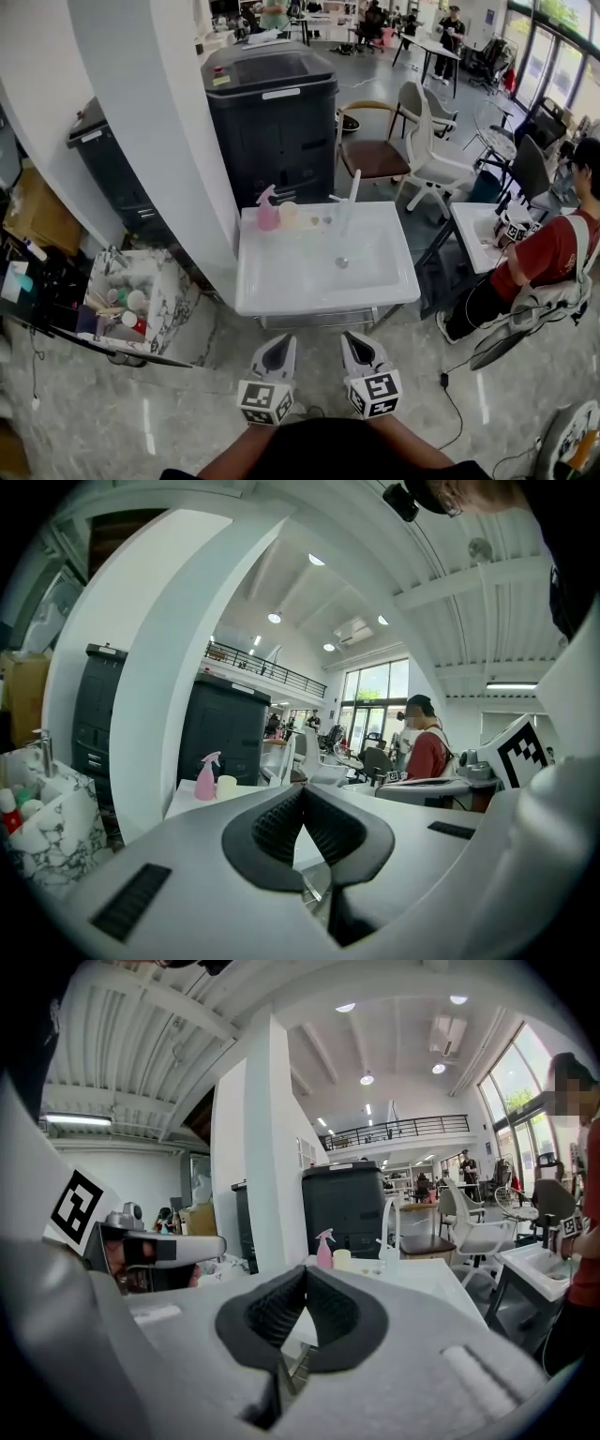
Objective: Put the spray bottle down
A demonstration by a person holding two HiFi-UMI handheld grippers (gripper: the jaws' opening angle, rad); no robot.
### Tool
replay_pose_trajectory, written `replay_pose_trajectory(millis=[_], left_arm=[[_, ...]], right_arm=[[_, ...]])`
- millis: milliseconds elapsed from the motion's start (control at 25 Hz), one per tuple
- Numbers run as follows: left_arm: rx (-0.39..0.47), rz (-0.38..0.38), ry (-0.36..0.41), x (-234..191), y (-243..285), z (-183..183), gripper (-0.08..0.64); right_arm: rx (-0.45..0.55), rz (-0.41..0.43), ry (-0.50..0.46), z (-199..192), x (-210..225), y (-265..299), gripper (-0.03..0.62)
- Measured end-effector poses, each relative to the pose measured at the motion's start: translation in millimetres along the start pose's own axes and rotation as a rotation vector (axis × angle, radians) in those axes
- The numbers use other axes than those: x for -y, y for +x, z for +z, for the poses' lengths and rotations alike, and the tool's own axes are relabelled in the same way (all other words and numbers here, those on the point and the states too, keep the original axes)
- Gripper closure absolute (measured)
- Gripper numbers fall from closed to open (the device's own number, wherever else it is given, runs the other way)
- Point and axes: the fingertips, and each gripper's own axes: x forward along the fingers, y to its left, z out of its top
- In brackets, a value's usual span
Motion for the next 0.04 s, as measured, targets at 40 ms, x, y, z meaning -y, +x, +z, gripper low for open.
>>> replay_pose_trajectory(millis=[40], left_arm=[[0.003,-0.003,0.000,3.7,2.2,2.7,0.543]], right_arm=[[0.002,0.004,-0.001,2.8,1.9,-0.8,0.595]])
